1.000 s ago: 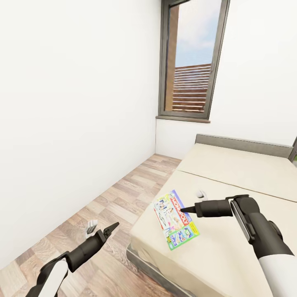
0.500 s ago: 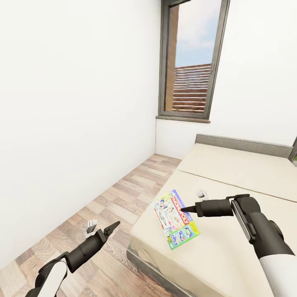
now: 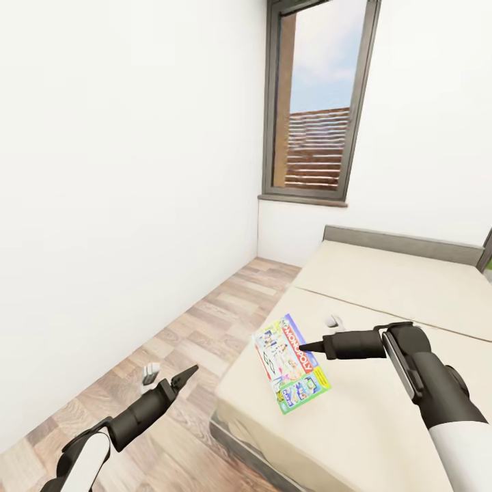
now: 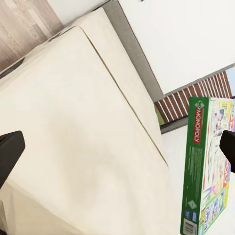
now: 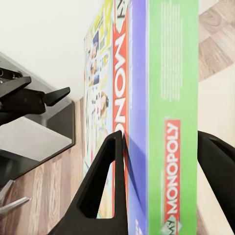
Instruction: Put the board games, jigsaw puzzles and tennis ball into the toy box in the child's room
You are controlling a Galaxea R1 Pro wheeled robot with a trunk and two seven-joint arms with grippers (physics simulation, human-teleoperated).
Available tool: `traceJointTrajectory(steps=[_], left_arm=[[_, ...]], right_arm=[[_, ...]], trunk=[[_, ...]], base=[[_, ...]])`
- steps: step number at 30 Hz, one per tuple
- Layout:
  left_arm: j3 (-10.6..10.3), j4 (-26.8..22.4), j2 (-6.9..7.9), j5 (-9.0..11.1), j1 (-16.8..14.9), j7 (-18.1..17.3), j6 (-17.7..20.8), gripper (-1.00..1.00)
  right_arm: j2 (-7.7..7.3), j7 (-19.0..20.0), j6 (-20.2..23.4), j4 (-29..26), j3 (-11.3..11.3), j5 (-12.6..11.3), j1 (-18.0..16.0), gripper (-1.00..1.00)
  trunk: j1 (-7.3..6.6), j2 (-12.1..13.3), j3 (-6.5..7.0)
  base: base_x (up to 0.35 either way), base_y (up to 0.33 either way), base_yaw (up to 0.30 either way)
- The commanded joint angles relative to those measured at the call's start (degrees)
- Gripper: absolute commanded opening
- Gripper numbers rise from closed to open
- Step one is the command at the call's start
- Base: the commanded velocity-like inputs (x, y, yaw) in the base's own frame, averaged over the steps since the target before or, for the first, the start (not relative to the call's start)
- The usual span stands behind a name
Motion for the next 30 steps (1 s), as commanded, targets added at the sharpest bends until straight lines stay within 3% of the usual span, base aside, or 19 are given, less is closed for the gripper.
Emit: traceJointTrajectory(steps=[1, 9, 30], left_arm=[[0.08, -0.01, 0.01, 0.3, -0.03, -0.02, 0.46, 1.0], [0.03, 0.15, 0.12, -0.23, -0.07, 0.26, 0.4, 1.0], [-0.2, 0.27, 0.15, -0.38, -0.09, 0.38, 0.39, 1.0]], right_arm=[[-0.03, 0.22, 0.4, -0.02, 0.06, 0.18, -0.08, -1.0], [-0.1, -0.21, 0.4, -0.17, 0.1, 0.23, -0.43, -1.0], [-0.23, -0.36, 0.4, -1.94, -0.05, 0.25, -0.22, -1.0]], trunk=[[-0.23, 0.39, 0.17], [-1.99, 3.6, 1.95], [-6.6, 12.02, 5.8]], base=[[0.0, 0.0, -0.058], [0.0, 0.0, 0.036], [0.0, 0.0, 0.284]])
